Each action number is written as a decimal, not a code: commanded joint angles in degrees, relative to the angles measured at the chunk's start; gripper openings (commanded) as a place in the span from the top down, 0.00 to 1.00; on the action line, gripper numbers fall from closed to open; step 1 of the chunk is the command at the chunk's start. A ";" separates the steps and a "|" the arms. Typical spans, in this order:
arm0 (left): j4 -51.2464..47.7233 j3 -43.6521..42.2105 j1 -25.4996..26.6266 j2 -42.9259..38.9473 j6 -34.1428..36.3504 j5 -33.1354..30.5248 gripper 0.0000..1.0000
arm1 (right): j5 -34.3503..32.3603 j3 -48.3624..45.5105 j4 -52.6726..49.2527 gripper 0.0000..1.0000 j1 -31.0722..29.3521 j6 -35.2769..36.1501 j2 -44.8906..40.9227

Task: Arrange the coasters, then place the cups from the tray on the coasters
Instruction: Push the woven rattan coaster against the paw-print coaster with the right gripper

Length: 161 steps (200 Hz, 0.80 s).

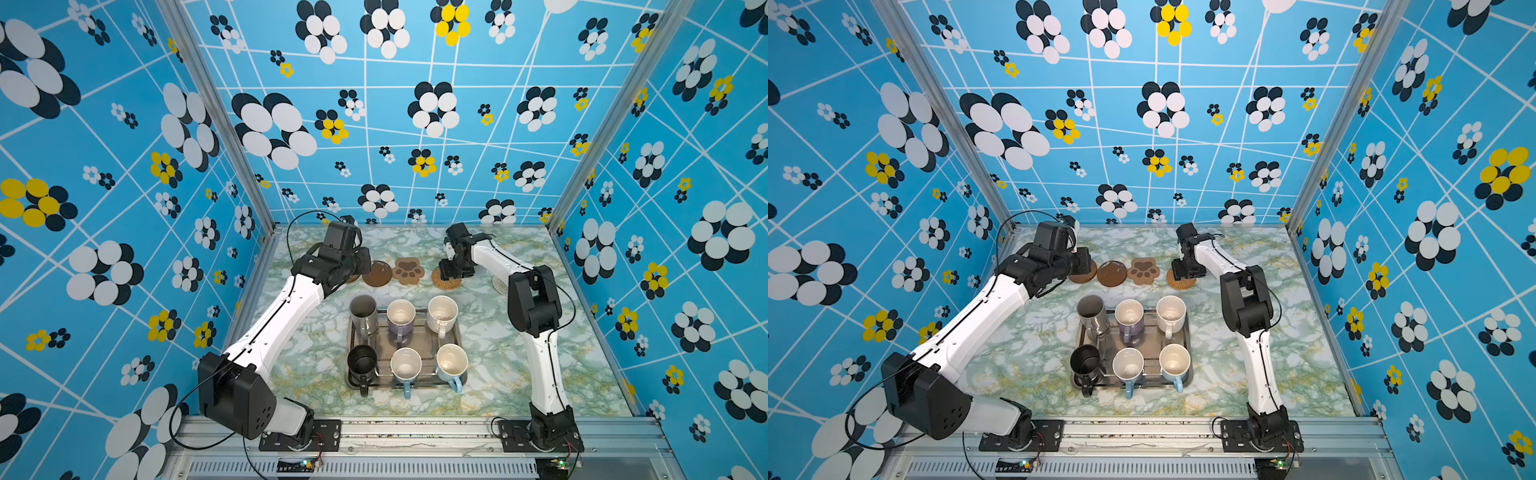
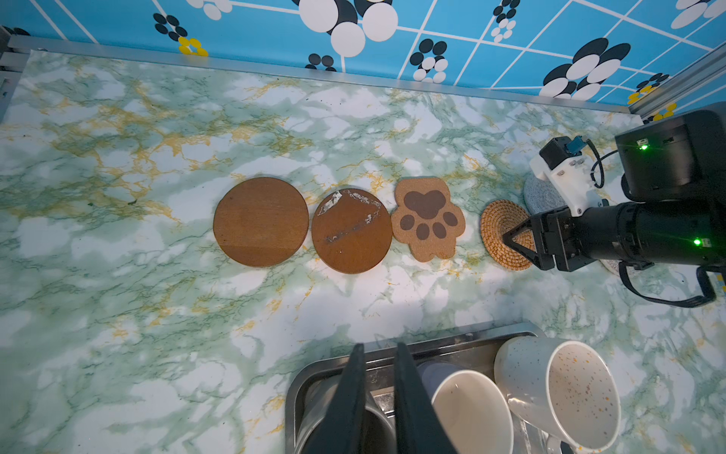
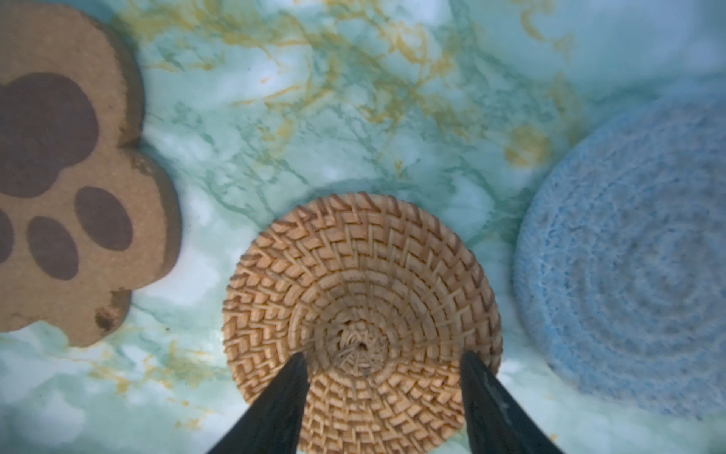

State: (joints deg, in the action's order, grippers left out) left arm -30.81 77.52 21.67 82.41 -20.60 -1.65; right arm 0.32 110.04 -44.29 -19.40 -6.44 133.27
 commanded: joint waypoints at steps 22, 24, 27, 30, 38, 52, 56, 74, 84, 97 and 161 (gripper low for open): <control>-0.39 -0.85 0.06 0.12 -0.09 -1.64 0.83 | -0.99 4.76 -5.33 0.36 -0.86 -0.68 6.47; -0.35 -0.87 0.04 0.12 -0.11 -1.59 0.83 | -1.08 5.14 -5.49 0.36 -0.87 -0.68 6.65; -0.31 -0.87 0.04 0.12 -0.07 -1.53 0.83 | -1.23 5.71 -5.75 0.36 -0.94 -0.68 6.91; -0.31 -0.97 0.04 0.05 -0.06 -1.52 0.83 | -1.34 6.15 -5.99 0.36 -0.99 -0.68 7.13; -0.31 -1.13 0.04 0.03 0.05 -1.57 0.83 | -1.75 7.52 -6.66 0.36 -0.99 -0.85 7.88; -0.31 -1.30 0.01 -0.12 0.13 -1.52 0.83 | -1.99 9.93 -7.91 0.36 -1.00 -0.95 9.25; -0.24 -1.39 -0.09 -0.14 0.12 -1.54 0.83 | -1.99 10.53 -8.25 0.36 -1.05 -0.95 9.61; 0.08 -1.74 -0.18 -0.32 0.20 -1.51 0.83 | -1.99 12.99 -9.53 0.36 -1.17 -0.99 10.92; 0.30 -1.97 -0.31 -0.48 0.12 -1.44 0.83 | -2.09 14.10 -10.05 0.36 -1.24 -1.03 11.53; 0.48 -2.32 -0.38 -0.58 0.14 -1.31 0.83 | -2.32 15.53 -10.74 0.36 -1.22 -1.08 12.37; 1.19 -4.12 -0.90 -1.53 -0.02 -1.06 0.82 | -1.47 21.12 -13.14 0.36 -1.22 -1.73 15.67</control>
State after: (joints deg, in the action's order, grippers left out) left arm -30.15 74.61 21.32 82.32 -20.58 -2.39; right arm -2.44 130.58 -54.24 -20.25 -6.87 144.66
